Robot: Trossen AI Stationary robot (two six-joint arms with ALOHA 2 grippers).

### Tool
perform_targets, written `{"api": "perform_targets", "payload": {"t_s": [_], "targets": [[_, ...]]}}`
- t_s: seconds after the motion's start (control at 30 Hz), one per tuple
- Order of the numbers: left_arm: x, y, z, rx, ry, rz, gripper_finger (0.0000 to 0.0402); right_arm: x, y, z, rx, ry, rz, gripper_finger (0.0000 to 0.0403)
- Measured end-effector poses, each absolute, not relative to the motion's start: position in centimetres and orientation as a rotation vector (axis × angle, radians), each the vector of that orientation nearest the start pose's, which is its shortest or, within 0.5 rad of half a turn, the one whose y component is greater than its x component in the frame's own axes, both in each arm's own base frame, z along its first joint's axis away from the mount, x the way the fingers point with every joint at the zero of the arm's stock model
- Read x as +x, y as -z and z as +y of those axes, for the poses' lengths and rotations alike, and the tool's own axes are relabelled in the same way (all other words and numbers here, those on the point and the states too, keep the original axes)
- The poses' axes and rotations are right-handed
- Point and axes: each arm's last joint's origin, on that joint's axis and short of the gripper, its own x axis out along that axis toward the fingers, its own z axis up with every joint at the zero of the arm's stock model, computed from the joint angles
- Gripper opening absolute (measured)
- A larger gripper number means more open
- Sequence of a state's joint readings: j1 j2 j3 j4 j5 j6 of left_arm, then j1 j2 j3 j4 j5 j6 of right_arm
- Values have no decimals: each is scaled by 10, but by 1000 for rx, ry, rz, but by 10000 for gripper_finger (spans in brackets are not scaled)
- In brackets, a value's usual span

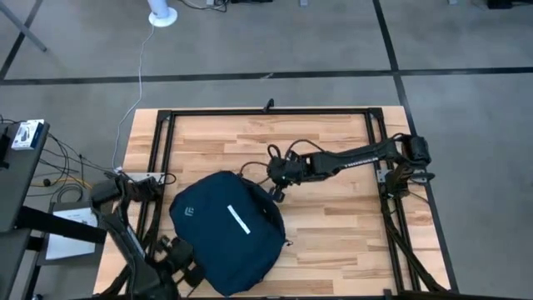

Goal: Unpack backpack
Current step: Close the blue backpack

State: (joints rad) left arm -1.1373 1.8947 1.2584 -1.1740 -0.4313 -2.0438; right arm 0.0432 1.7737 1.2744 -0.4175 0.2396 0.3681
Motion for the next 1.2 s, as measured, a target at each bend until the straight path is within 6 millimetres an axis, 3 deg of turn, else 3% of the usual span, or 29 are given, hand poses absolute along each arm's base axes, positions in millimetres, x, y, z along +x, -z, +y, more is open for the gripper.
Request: {"api": "perform_targets", "payload": {"t_s": [0.17,0.33,0.5,0.73,0.93,1.2], "targets": [[147,-157,-230,-439,-752,1018,0,364,-200,31,251,311,920,0],[162,-152,-180,-435,-684,1031,0,350,-188,73,290,267,966,0],[184,-153,-129,-352,-666,1010,0,335,-189,125,357,198,963,0],[212,-173,-69,-230,-657,987,0,319,-199,190,438,6,845,0],[218,-196,-49,-241,-603,904,0,312,-219,213,375,25,778,0],[199,-248,-59,-285,-477,778,0,302,-259,225,297,108,859,0]]}}
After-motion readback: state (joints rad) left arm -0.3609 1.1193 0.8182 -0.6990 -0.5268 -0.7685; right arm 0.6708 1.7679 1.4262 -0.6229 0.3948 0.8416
